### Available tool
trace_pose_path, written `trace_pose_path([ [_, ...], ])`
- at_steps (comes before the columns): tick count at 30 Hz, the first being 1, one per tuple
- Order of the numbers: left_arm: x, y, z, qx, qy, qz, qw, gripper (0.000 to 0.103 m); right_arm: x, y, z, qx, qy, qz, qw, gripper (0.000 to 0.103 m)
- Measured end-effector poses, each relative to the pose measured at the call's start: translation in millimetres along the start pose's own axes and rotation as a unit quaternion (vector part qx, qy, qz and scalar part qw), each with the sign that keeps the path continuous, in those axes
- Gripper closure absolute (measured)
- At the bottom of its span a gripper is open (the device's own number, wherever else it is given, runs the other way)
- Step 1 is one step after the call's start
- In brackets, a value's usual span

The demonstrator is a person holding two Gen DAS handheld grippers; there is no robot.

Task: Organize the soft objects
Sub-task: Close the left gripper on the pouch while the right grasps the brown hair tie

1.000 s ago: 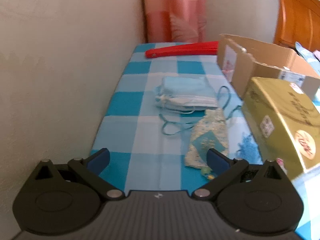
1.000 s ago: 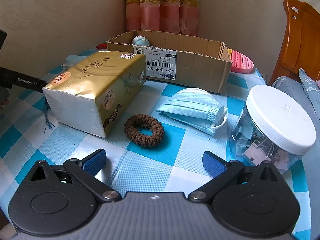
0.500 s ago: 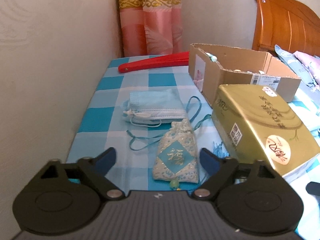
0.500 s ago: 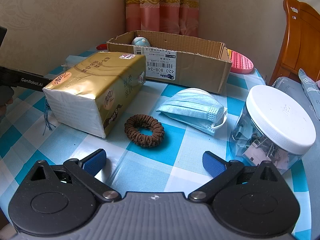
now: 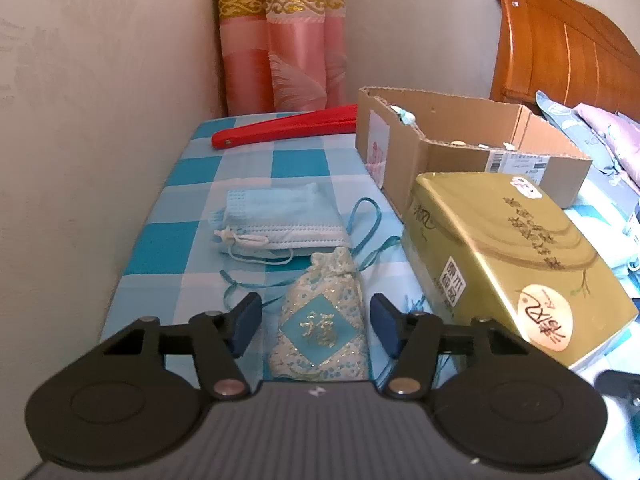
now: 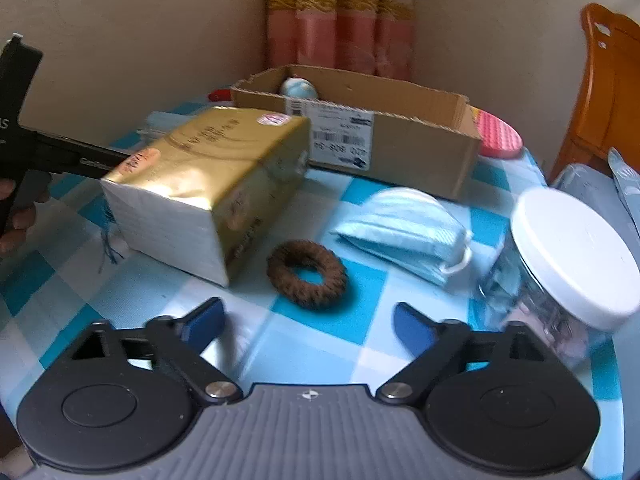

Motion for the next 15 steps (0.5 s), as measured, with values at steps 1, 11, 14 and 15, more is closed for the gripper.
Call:
trace_pose_path([
  [1,0.3,0.2,-0.1,-0.002,0.0,0.001,1.0,0.047,2.3,1.6,-1.0,0.004,-0.001,0.003,1.0,0.02],
  [11,1.2,1.7,-1.1,-0.005,-0.001,0.004,1.0,0.053,20.6,0.0,-15.3,0.02,-0.003,0.019,1.0,0.047],
  [14,1.3,0.9,-1.5,-0.004,-0.001,0.003,1.0,0.053,24.5,-0.5,-17.5,0.016,-0.001,0.018,1.0,0.053],
  [15,1.3,0.7,-1.4,-0.005,-0.001,0.004,1.0,0.055,25.2,-0.2,-18.2,0.015,0.0,0.018,1.0,0.054],
])
Point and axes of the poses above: each gripper's, at about its wrist camera, not at the fingertips, and z roughly against the way its jaws point, y to its left, x to its top, the point moved 2 cm from there along -z, roughly the way its jaws point, and after that the axes turned 6 degrees about -z, right-handed, at the moved point
